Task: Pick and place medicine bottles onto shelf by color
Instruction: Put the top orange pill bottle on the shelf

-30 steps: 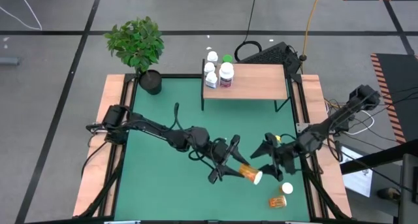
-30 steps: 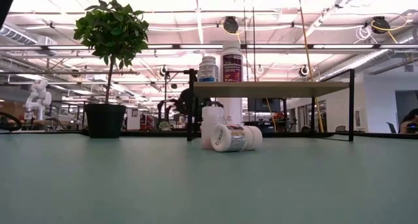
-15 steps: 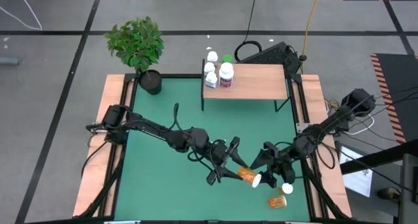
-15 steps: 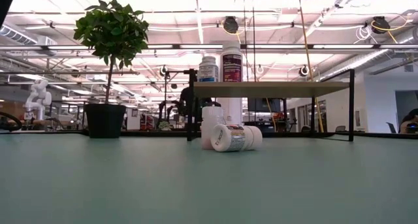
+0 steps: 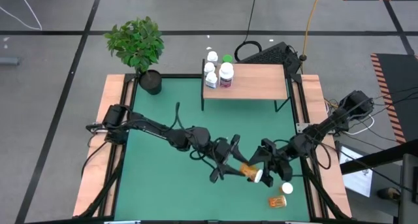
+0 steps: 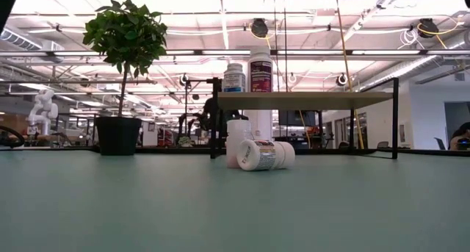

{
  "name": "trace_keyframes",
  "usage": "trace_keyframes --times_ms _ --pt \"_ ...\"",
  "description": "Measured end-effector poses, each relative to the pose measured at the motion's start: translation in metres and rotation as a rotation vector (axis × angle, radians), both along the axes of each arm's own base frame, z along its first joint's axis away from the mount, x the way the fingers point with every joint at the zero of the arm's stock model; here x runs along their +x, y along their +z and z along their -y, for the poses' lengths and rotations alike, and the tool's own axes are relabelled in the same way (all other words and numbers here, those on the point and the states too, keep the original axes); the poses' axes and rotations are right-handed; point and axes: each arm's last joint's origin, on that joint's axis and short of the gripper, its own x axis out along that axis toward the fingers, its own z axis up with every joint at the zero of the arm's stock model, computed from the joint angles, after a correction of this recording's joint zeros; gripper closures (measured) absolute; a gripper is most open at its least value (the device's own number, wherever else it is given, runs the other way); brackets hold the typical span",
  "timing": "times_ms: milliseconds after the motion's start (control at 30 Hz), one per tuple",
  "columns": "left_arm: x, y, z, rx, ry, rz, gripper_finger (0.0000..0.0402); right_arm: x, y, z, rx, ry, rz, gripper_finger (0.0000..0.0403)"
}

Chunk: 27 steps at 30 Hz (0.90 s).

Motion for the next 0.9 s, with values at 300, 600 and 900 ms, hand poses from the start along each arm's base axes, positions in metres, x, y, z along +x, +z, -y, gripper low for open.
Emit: trace_keyframes --times_ms 300,600,900 --pt "-0.0007 0.0001 0.0022 0.013 -0.018 0.009 0.0207 0.0004 -0.0006 0.0000 -0.002 -0.002 -0.004 0.0091" --pt "-0.0012 0.0012 0.0035 0.020 -0.020 0.025 0.0218 0.0053 -0.0020 0.0073 0.011 -0.031 -0.027 0.0172" --pt "-0.0003 -0.0006 0.0022 0.015 0.017 0.000 0.0177 0.0061 -0.0038 0.0078 0.001 -0.037 -0.046 0.0245"
